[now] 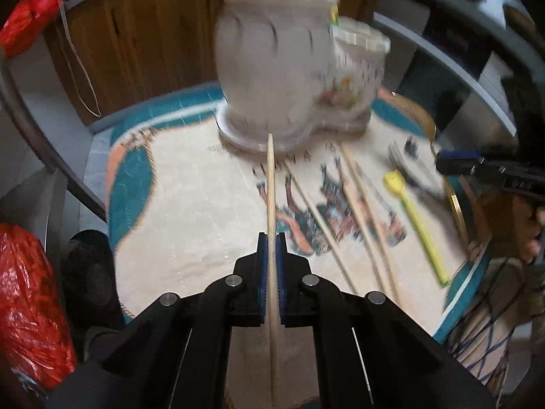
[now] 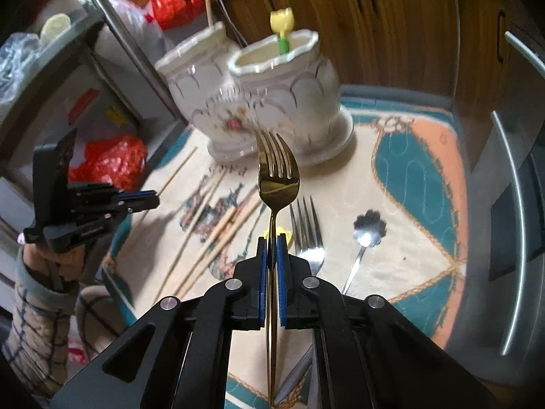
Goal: Organize utensils
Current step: 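Grasp the chopstick with the left tool while the right tool lifts the gold fork, then carry the chopstick over the larger vase while the right tool carries the gold fork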
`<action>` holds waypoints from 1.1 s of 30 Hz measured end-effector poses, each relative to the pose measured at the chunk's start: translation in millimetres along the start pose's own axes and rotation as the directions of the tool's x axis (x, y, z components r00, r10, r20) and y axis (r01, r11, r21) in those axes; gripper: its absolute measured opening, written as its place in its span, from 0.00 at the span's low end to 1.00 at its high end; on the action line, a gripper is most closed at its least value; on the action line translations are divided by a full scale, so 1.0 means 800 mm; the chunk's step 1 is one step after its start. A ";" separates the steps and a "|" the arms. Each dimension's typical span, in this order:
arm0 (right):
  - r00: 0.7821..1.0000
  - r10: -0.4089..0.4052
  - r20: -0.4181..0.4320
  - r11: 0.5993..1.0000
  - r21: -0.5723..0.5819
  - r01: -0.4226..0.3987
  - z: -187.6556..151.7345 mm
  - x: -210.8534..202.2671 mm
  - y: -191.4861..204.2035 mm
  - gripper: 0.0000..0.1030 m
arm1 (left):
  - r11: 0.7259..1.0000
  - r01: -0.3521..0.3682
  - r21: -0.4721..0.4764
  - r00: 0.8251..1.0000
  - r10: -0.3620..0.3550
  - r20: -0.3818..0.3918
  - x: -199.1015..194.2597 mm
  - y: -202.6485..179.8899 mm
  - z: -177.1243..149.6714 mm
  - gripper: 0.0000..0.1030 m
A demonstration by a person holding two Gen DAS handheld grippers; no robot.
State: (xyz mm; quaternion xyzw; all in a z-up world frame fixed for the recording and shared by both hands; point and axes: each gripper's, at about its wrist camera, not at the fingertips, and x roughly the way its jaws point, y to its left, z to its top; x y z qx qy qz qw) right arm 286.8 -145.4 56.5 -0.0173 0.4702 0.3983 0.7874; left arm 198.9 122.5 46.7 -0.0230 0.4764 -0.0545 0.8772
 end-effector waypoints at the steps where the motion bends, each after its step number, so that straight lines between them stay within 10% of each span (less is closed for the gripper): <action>1: 1.000 0.004 0.018 1.000 0.002 -0.004 0.000 -0.004 -0.001 0.06 | 1.000 0.017 -0.016 0.999 -0.017 0.041 -0.011 0.002 -0.001 0.04; 11: 0.977 -0.043 0.210 0.997 -0.048 0.054 -0.017 -0.030 0.013 0.06 | 0.981 0.163 -0.109 0.898 -0.102 0.428 -0.072 -0.007 -0.025 0.04; 33: 0.860 0.030 0.510 0.989 -0.142 0.049 0.069 -0.106 0.047 0.06 | 0.988 0.118 -0.098 0.700 -0.013 0.714 -0.114 -0.008 0.077 0.04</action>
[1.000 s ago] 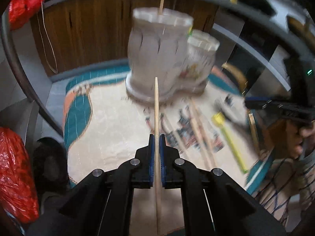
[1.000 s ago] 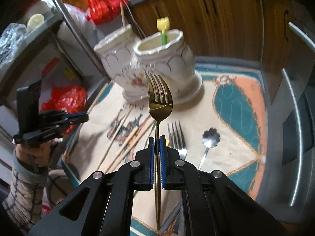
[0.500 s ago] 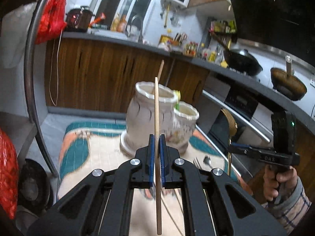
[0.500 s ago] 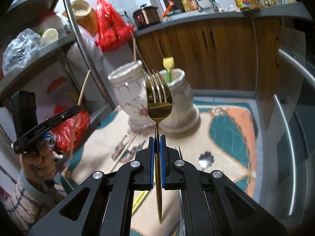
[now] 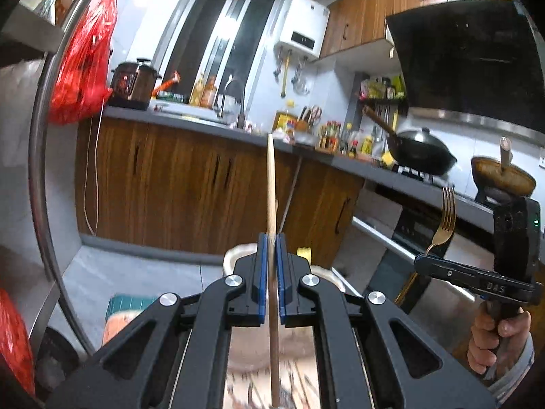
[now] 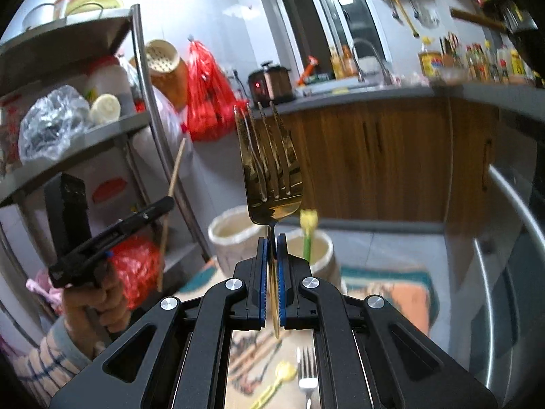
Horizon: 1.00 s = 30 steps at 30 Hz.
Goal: Organize utensils
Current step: 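Carry the chopstick over the larger vase while the right tool carries the gold fork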
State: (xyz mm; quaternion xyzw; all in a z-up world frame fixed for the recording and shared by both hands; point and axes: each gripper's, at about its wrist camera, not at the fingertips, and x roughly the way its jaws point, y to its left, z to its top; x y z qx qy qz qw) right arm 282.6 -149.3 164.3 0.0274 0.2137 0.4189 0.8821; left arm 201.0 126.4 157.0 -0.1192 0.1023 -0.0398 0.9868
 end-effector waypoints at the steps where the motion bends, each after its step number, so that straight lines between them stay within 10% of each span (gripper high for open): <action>1: 1.000 0.002 0.010 1.000 -0.007 -0.002 0.005 0.002 0.001 0.06 | 1.000 0.000 0.001 1.000 0.000 0.008 0.003 -0.001 0.004 0.04; 16: 0.995 0.019 0.099 0.999 -0.035 -0.016 0.061 0.030 -0.004 0.06 | 1.000 -0.022 -0.017 0.994 0.024 0.107 0.068 0.010 0.048 0.04; 30: 0.997 -0.066 0.038 0.995 -0.068 0.069 0.045 0.068 -0.008 0.06 | 0.998 -0.055 -0.004 0.993 0.055 0.100 0.100 0.022 0.003 0.04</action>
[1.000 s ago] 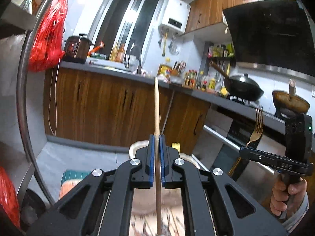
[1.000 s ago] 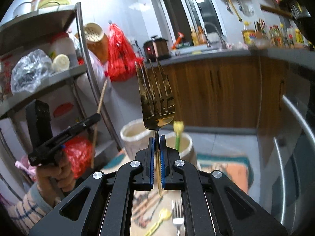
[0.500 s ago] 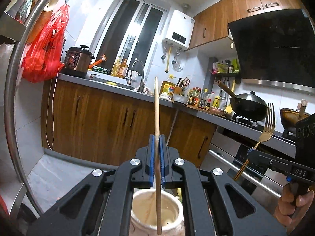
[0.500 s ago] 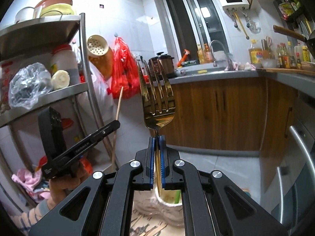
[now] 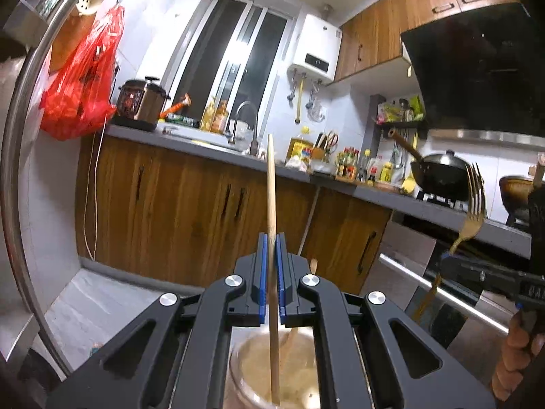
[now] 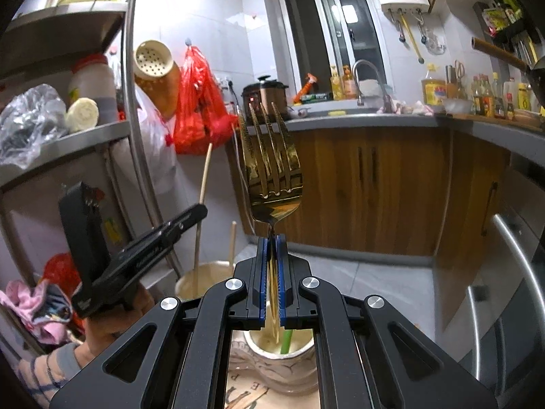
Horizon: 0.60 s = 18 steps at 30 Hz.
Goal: Organize utensils
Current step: 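Carry the chopstick over the larger vase while the right tool carries the gold fork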
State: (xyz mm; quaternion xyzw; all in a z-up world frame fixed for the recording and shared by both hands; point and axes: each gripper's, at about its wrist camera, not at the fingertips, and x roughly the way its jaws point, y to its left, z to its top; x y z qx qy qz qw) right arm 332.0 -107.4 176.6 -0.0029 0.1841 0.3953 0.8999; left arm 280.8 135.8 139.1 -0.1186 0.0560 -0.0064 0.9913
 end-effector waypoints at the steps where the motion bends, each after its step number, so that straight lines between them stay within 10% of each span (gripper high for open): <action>1: 1.000 -0.001 -0.011 1.000 -0.001 0.001 -0.003 0.004 0.000 0.06 | 1.000 -0.004 0.007 1.000 0.004 -0.010 -0.002 -0.001 -0.006 0.04; 18: 0.987 0.012 -0.161 1.000 0.012 -0.011 -0.038 0.071 0.000 0.06 | 0.990 -0.060 0.130 0.987 0.079 -0.143 -0.013 -0.019 -0.045 0.05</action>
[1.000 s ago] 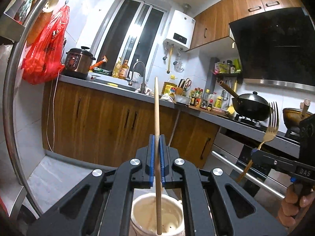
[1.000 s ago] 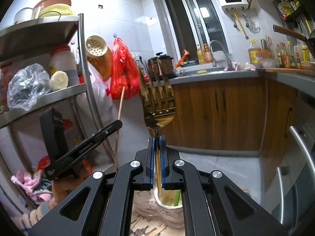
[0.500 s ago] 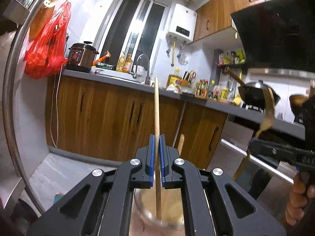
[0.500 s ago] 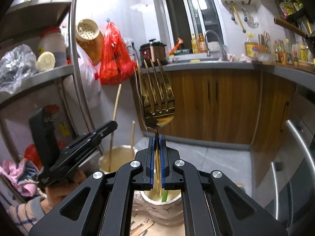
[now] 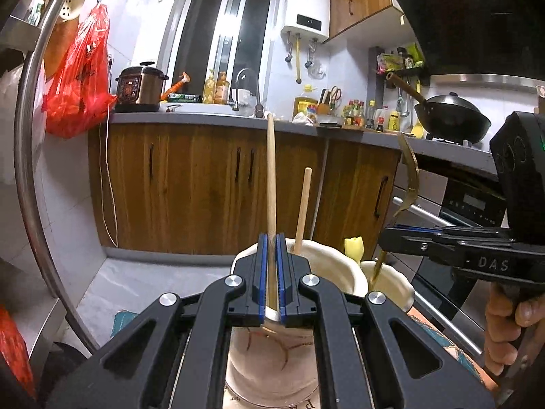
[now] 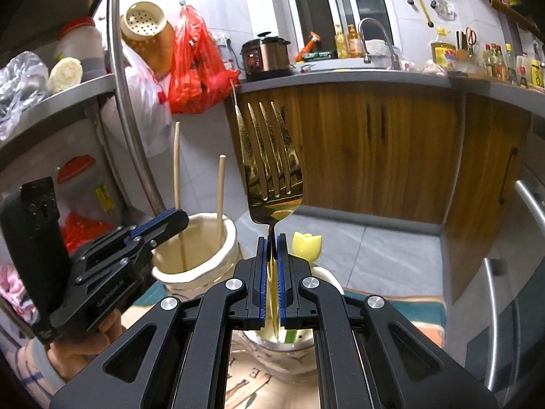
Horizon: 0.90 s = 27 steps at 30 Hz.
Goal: Organize utensils
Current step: 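Carry the chopstick over the larger vase while the right tool carries the gold fork, then drop the chopstick from the left tool while the right tool releases the gold fork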
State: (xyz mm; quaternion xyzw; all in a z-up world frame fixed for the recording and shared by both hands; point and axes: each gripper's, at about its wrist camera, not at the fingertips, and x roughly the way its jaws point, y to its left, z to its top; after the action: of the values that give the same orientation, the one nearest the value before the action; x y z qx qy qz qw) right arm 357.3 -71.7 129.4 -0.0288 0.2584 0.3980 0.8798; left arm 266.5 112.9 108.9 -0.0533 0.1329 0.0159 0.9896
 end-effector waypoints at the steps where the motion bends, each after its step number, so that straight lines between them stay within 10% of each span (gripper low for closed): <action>1: 1.000 0.000 -0.003 1.000 0.004 0.000 0.001 0.004 0.000 0.06 | 1.000 -0.002 0.003 1.000 0.002 -0.006 0.001 -0.001 0.000 0.05; 11: 1.000 -0.008 0.003 0.997 0.076 0.008 0.004 0.025 -0.021 0.06 | 1.000 0.000 0.023 1.000 0.000 -0.014 -0.002 -0.004 -0.001 0.10; 15: 1.000 -0.011 -0.005 0.995 0.094 0.012 0.000 0.035 -0.029 0.07 | 1.000 -0.005 0.022 1.000 0.005 0.010 -0.016 0.001 0.001 0.46; 27: 1.000 -0.003 0.019 0.997 0.083 0.001 -0.006 0.014 -0.031 0.24 | 0.997 -0.054 -0.047 0.998 0.055 0.028 -0.063 0.032 -0.003 0.68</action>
State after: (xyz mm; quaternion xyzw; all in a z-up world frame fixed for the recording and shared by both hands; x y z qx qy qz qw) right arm 378.9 -82.0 116.5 0.0113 0.2664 0.3862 0.8830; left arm 216.2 137.4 116.9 -0.0724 0.1196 0.0466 0.9891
